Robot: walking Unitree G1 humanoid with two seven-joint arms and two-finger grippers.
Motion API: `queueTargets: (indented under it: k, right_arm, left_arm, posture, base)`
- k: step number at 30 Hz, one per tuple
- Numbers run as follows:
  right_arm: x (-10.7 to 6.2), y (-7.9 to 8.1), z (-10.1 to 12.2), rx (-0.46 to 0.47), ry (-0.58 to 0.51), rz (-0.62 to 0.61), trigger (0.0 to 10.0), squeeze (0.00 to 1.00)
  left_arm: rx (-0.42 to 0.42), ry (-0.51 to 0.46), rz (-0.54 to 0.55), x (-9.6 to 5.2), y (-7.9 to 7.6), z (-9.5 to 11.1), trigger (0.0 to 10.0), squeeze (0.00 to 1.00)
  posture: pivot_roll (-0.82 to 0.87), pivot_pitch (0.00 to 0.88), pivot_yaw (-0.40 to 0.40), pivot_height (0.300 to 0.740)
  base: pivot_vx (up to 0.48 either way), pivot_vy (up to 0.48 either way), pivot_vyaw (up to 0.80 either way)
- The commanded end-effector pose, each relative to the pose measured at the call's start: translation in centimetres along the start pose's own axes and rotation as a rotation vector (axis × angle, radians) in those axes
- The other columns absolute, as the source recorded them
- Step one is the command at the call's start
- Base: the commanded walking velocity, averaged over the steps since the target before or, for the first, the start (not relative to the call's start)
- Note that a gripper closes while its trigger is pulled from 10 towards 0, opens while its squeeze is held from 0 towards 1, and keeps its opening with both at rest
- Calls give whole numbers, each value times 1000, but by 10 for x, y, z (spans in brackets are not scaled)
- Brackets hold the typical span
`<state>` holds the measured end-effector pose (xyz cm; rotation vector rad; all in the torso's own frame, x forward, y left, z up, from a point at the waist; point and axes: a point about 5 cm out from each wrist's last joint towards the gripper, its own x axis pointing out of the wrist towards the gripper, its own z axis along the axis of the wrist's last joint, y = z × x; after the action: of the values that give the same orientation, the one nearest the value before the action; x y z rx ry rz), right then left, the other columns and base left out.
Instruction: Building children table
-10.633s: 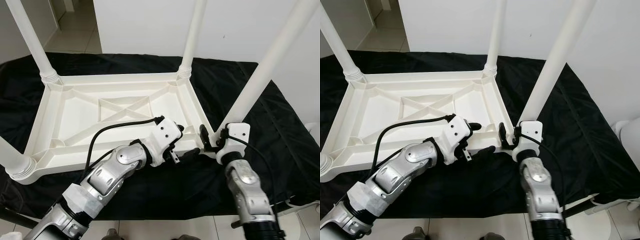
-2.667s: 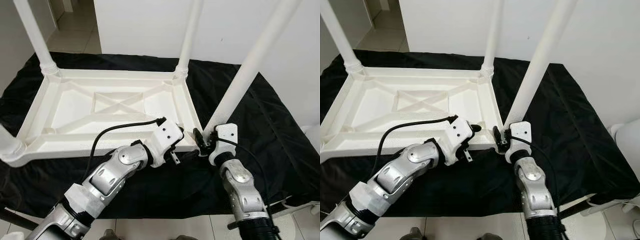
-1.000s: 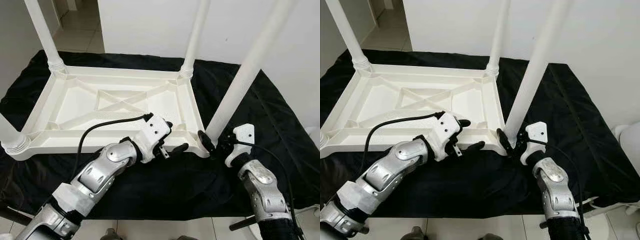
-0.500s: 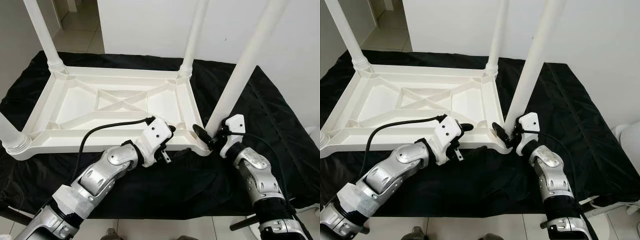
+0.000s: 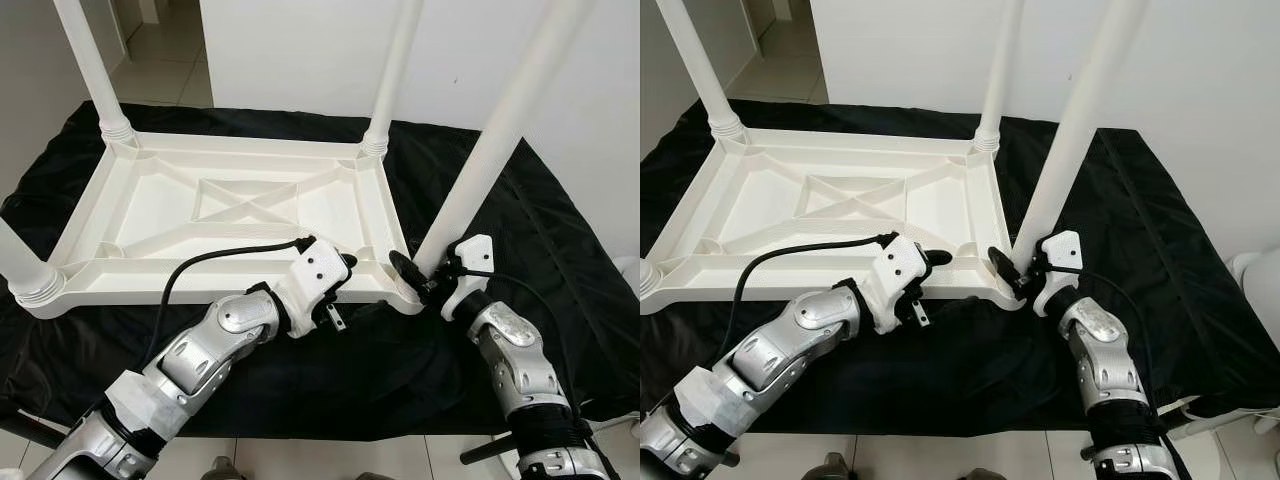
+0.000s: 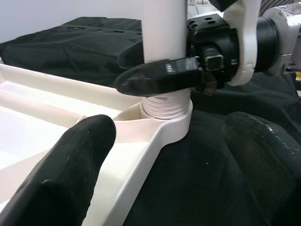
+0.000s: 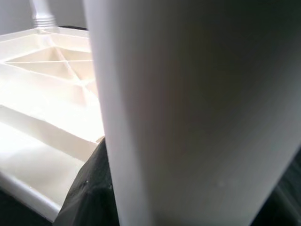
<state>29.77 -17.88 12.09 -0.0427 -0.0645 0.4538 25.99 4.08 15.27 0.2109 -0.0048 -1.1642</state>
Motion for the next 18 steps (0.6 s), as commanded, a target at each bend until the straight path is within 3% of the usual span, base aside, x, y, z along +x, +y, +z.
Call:
queueTargets:
  k: [1,8,10,11,14,18]
  right_arm:
    - [-6,-4,-14,25,81,-126,10000,0]
    - [-3,0,-9,44,72,-289,10000,0]
    - [-3,6,-10,46,93,-434,10000,0]
    - [-3,6,-10,46,93,-434,10000,0]
    - [-4,14,-11,60,103,-601,10000,0]
    - [-4,24,-12,73,110,-695,10000,0]
  left_arm:
    - [5,1,-277,-1,-14,1,10000,0]
    - [3,2,-278,-1,-15,0,10000,0]
    - [3,4,-280,-1,-15,0,10000,0]
    - [3,4,-280,-1,-15,0,10000,0]
    - [3,6,-283,-1,-16,0,10000,0]
    - [2,7,-282,-1,-16,0,10000,0]
  posture:
    - [17,0,-63,740]
    - [16,0,-64,740]
    - [17,0,-66,740]
    - [17,0,-66,740]
    - [20,0,-68,740]
    - [24,0,-74,740]
  base:
    - [0,0,0]
    - [0,0,0]
    - [0,0,0]
    - [0,0,0]
    - [0,0,0]
    - [0,0,0]
